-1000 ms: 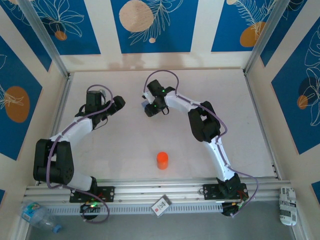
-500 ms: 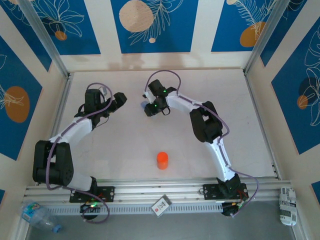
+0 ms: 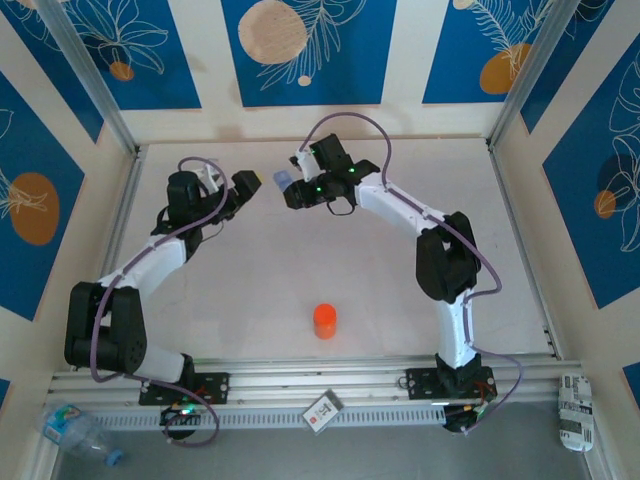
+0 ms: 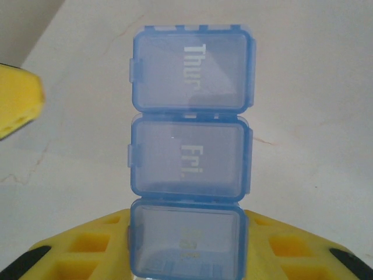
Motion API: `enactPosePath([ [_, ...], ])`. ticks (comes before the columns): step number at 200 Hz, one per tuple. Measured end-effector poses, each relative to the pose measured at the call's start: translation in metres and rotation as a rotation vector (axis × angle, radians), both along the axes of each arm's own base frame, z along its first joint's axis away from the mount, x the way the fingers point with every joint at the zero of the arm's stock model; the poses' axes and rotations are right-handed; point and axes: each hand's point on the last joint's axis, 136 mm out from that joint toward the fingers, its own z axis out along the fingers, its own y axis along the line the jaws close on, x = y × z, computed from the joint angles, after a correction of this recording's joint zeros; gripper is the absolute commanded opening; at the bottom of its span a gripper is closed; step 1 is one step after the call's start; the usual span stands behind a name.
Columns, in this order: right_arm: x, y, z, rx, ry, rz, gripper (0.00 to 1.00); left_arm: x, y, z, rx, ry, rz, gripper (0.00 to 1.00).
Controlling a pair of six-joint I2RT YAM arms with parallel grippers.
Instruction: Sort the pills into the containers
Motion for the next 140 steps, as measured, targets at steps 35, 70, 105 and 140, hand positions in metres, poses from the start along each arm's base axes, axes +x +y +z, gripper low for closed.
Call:
enactPosePath([
  [35,-0.012,0.010,-0.004,-0.005,0.014,0.023,0.30,0.000,-0.014,0.011,-0.054,-0.024,-0.031,1.00],
  [70,-0.019,0.015,-0.007,-0.012,0.022,0.038,0.30,-0.001,-0.024,0.012,-0.077,-0.021,-0.050,1.00],
  [105,-0.023,0.019,-0.007,-0.012,0.022,0.047,0.30,0.000,-0.028,0.013,-0.091,-0.026,-0.054,1.00],
  [140,-0.025,0.021,-0.007,-0.012,0.022,0.053,0.30,0.000,-0.031,0.013,-0.096,-0.031,-0.061,1.00],
])
